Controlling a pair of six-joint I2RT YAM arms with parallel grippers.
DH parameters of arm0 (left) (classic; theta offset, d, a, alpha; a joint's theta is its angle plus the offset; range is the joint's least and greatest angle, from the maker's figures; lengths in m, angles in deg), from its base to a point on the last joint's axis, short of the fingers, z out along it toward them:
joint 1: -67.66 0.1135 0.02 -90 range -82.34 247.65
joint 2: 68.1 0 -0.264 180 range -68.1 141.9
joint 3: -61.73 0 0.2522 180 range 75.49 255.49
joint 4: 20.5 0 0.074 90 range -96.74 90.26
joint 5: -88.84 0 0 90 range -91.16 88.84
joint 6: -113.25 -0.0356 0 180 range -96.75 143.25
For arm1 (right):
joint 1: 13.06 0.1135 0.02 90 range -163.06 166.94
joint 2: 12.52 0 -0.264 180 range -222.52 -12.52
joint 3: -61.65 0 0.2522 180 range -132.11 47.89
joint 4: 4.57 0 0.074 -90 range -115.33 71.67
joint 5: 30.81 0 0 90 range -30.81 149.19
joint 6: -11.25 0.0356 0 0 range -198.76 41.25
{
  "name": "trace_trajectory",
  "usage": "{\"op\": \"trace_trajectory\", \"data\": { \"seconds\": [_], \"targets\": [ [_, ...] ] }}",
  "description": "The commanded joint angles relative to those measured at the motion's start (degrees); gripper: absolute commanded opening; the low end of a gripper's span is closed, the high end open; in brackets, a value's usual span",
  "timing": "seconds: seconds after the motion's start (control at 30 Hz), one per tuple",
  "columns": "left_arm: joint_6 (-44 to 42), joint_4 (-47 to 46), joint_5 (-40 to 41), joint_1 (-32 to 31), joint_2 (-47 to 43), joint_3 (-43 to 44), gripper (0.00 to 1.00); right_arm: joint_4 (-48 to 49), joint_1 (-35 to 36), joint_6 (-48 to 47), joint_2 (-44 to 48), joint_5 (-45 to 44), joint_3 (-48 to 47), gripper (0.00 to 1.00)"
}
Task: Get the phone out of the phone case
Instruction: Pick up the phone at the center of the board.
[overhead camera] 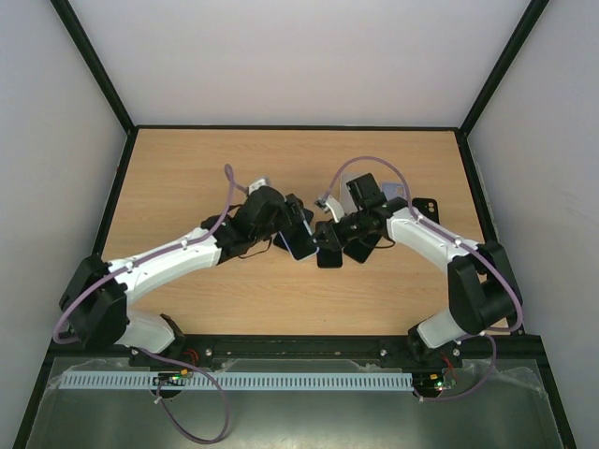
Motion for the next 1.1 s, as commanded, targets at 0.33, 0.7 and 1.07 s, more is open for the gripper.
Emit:
{"op": "trace_trajectory", "data": {
  "seconds": [0.33,0.7,1.07],
  "targets": [
    [-21.5,-49.2,-21.7,5.5,-14.6,-20.1,0.9,-8.1,-10.7,-2.7,12.4,11.4,-3.7,0.02],
    [-17.0,-61.7,-35.2,5.5,-6.4,-19.3,0.6,-4.1,-10.8,-0.1,18.3,16.8,-0.2,0.02],
    [-11.6,-73.7,-46.6,6.1,-1.2,-18.5,0.2,-4.6,-10.8,-0.9,19.1,20.1,1.0,0.02]
  ]
}}
